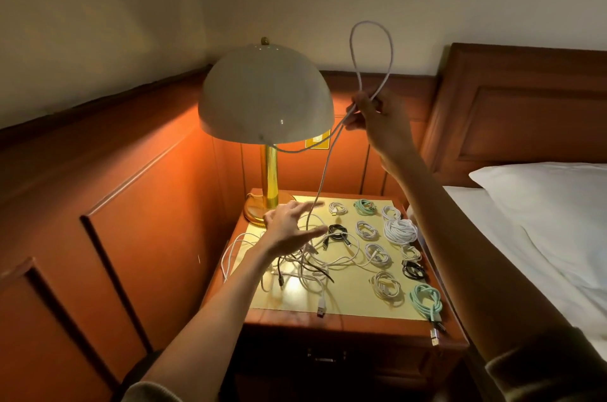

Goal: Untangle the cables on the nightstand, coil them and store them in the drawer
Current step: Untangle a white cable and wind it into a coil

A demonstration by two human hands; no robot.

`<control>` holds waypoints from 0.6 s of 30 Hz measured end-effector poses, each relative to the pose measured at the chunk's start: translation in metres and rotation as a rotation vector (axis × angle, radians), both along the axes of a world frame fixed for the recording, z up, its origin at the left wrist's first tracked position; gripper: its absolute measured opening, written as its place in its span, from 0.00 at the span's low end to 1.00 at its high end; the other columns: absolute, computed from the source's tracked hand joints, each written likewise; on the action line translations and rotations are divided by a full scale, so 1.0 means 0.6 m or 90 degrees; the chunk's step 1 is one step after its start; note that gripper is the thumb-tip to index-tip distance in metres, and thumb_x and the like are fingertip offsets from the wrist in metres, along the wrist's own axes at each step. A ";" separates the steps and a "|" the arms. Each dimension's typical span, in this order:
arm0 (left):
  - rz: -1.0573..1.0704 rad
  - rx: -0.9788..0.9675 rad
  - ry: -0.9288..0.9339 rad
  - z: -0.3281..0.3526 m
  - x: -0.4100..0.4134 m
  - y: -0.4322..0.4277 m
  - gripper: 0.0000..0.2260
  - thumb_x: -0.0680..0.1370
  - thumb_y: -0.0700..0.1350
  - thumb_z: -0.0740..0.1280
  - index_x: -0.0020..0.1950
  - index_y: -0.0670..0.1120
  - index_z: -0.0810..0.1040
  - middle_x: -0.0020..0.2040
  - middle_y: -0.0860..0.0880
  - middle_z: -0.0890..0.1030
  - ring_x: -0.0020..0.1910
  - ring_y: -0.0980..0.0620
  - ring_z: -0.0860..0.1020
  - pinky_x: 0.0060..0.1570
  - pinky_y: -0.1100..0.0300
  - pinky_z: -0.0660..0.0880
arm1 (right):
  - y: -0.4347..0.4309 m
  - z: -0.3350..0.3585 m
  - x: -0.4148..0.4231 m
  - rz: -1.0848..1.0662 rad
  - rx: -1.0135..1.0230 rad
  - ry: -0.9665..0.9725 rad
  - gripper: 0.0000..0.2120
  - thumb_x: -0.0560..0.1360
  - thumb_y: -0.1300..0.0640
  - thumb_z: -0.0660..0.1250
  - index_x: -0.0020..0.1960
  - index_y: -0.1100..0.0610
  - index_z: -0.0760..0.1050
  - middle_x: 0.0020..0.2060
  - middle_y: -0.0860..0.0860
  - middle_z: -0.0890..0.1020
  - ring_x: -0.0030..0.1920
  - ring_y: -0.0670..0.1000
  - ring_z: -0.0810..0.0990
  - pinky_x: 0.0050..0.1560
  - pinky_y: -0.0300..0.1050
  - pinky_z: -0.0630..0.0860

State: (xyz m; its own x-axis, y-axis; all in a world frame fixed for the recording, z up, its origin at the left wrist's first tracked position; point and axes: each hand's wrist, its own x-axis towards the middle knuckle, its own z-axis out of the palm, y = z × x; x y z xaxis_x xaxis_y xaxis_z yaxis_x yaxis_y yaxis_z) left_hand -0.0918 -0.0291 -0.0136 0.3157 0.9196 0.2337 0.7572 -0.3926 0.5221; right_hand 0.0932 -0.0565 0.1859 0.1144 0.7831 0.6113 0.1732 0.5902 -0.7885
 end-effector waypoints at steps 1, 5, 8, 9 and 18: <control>-0.006 0.017 0.034 0.009 0.009 -0.004 0.22 0.76 0.70 0.61 0.66 0.65 0.75 0.61 0.56 0.76 0.65 0.52 0.71 0.62 0.51 0.58 | -0.002 0.003 -0.002 0.001 0.001 -0.006 0.07 0.83 0.60 0.62 0.49 0.61 0.76 0.38 0.56 0.82 0.35 0.50 0.83 0.38 0.42 0.81; 0.009 -0.114 -0.214 0.049 0.030 -0.004 0.17 0.82 0.58 0.59 0.60 0.51 0.82 0.55 0.51 0.81 0.45 0.52 0.81 0.37 0.58 0.78 | -0.003 0.007 0.002 -0.044 0.032 -0.053 0.07 0.82 0.59 0.63 0.48 0.60 0.77 0.35 0.55 0.82 0.33 0.51 0.82 0.37 0.46 0.81; -0.034 -0.146 -0.426 0.093 0.038 0.015 0.21 0.85 0.54 0.54 0.57 0.43 0.82 0.50 0.47 0.84 0.41 0.50 0.81 0.32 0.65 0.75 | -0.006 0.001 0.014 -0.063 0.031 -0.083 0.08 0.82 0.59 0.63 0.46 0.59 0.77 0.33 0.55 0.82 0.32 0.53 0.82 0.38 0.51 0.81; -0.032 -0.172 -0.507 0.107 0.041 0.019 0.21 0.86 0.53 0.53 0.56 0.43 0.82 0.46 0.48 0.84 0.38 0.53 0.80 0.32 0.66 0.74 | -0.007 -0.002 0.017 -0.066 0.022 -0.091 0.08 0.82 0.59 0.63 0.46 0.59 0.77 0.33 0.55 0.82 0.32 0.53 0.82 0.38 0.50 0.81; -0.036 -0.370 -0.726 0.120 0.025 0.026 0.18 0.86 0.52 0.53 0.55 0.43 0.78 0.30 0.54 0.68 0.29 0.57 0.67 0.34 0.62 0.71 | -0.014 -0.031 0.027 -0.028 -0.022 -0.110 0.09 0.82 0.60 0.63 0.44 0.55 0.74 0.34 0.54 0.81 0.32 0.54 0.81 0.35 0.47 0.79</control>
State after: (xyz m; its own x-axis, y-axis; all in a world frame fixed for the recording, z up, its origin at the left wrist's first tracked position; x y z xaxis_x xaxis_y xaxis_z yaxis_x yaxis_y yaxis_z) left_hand -0.0771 -0.0134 0.0586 0.2446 0.9690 -0.0330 -0.2399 0.0935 0.9663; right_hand 0.1093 -0.0651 0.1674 0.0444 0.8006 0.5975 0.3336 0.5519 -0.7643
